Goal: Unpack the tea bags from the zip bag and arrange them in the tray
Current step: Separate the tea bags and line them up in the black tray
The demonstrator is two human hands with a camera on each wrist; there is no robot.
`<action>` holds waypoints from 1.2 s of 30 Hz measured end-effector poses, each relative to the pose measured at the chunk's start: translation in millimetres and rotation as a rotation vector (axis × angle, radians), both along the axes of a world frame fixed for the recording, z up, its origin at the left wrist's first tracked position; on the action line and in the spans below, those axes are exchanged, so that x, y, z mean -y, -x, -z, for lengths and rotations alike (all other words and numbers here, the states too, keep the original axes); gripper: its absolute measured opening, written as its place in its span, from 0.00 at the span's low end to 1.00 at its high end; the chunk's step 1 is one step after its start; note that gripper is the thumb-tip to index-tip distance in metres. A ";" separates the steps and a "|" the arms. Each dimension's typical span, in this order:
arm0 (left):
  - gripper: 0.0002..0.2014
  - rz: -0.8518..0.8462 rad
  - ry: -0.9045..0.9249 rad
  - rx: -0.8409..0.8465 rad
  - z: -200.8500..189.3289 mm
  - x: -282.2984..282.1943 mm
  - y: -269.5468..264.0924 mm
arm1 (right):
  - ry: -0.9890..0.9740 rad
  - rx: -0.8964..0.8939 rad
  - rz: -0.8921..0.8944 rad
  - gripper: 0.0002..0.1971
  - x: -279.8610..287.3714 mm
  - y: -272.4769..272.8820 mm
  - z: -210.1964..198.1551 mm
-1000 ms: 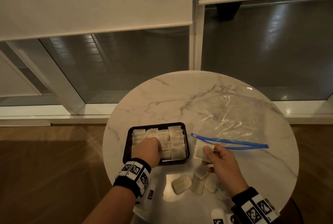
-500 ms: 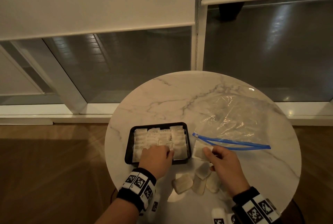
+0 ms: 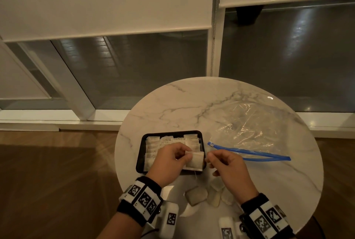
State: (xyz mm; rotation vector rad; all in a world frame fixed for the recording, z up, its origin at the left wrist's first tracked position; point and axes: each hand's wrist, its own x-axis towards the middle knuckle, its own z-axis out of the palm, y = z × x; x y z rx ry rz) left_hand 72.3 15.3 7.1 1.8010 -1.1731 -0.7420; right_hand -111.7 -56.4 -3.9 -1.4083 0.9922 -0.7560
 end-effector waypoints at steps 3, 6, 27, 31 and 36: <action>0.04 -0.103 -0.026 0.164 -0.5 -9.1 -21.9 | 0.146 -0.236 0.039 0.04 7.5 -5.8 10.9; 0.04 -0.202 -0.064 0.319 5.3 -18.4 -43.4 | 0.326 -0.486 0.005 0.05 10.6 -15.9 20.3; 0.12 -0.184 -0.512 0.494 22.7 -18.7 -55.1 | 0.268 -0.564 -0.062 0.12 14.2 -55.6 30.6; 0.12 -0.206 -0.385 0.529 23.3 -22.3 -51.2 | 0.291 -0.564 -0.041 0.11 11.4 -56.8 33.4; 0.17 -0.026 -0.364 0.697 33.2 -33.8 -27.7 | 0.289 -0.573 -0.024 0.10 10.3 -58.5 38.2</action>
